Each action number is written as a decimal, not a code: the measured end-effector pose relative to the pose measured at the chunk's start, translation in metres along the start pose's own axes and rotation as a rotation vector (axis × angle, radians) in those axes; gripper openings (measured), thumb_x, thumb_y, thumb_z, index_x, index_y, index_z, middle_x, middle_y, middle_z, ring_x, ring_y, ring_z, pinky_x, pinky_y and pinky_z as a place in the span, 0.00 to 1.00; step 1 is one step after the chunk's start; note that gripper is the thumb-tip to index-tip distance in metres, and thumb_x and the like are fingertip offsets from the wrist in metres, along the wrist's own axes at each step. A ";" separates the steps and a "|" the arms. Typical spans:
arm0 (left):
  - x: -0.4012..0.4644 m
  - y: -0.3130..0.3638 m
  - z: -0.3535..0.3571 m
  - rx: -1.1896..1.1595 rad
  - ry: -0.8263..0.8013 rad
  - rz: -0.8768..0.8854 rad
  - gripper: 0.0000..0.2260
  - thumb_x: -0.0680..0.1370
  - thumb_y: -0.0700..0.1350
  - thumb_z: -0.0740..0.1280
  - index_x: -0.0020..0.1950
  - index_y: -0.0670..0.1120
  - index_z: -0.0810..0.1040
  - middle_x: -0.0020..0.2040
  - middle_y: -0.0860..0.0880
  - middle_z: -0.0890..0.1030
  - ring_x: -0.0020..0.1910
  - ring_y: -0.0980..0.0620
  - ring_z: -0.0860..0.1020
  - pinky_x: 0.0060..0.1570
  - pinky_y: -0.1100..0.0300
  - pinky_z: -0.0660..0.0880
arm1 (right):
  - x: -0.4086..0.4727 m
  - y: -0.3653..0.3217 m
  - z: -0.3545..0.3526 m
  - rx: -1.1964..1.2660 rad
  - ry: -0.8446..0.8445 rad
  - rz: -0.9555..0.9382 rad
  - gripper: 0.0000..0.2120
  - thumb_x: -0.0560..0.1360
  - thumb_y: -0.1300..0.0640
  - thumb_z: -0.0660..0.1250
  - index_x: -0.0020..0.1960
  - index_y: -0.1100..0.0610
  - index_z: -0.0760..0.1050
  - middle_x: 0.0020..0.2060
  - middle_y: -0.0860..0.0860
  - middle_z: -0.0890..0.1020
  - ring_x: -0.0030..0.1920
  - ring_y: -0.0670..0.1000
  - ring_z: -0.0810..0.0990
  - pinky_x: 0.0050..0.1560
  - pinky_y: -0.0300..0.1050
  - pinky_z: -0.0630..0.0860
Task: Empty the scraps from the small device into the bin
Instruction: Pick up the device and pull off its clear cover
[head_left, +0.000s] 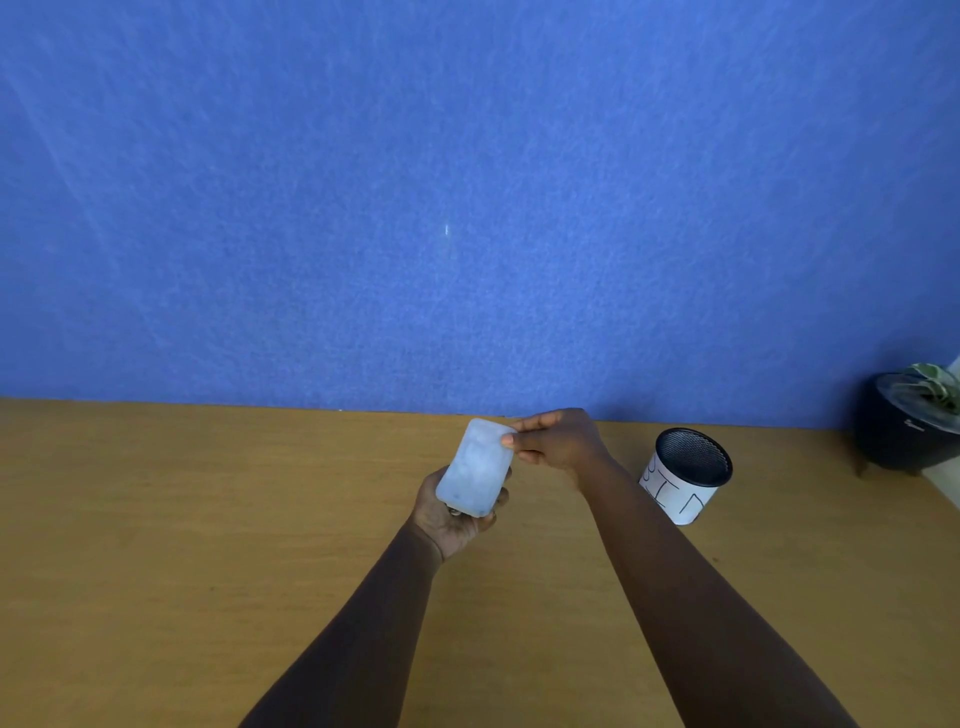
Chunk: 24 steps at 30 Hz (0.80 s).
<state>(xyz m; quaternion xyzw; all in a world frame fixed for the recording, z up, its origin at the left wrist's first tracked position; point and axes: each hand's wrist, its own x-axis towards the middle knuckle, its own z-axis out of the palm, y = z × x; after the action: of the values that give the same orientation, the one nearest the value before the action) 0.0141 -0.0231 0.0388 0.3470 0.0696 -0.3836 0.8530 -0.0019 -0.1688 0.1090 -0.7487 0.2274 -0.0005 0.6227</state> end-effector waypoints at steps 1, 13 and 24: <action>0.000 0.000 0.001 0.005 -0.004 -0.001 0.15 0.78 0.44 0.52 0.48 0.38 0.76 0.37 0.42 0.78 0.24 0.49 0.76 0.18 0.68 0.70 | 0.000 0.000 0.000 0.043 -0.018 0.016 0.13 0.64 0.65 0.76 0.47 0.67 0.80 0.39 0.56 0.83 0.33 0.47 0.80 0.36 0.35 0.81; -0.002 -0.003 0.003 -0.013 0.008 -0.015 0.15 0.78 0.45 0.50 0.51 0.39 0.73 0.41 0.42 0.74 0.25 0.49 0.76 0.20 0.68 0.71 | -0.004 -0.011 0.001 0.211 -0.098 0.009 0.12 0.68 0.67 0.72 0.50 0.71 0.78 0.35 0.54 0.81 0.35 0.47 0.79 0.31 0.30 0.79; -0.007 0.005 -0.003 -0.152 0.131 0.061 0.17 0.80 0.47 0.50 0.47 0.40 0.75 0.40 0.42 0.76 0.24 0.47 0.79 0.21 0.67 0.74 | 0.000 -0.012 -0.037 0.366 -0.061 -0.056 0.03 0.72 0.67 0.68 0.45 0.64 0.79 0.28 0.47 0.83 0.28 0.42 0.80 0.31 0.32 0.79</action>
<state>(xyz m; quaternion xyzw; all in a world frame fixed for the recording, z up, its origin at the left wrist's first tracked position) 0.0134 -0.0144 0.0423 0.3075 0.1434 -0.3277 0.8817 -0.0081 -0.2019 0.1289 -0.6288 0.1835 -0.0364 0.7547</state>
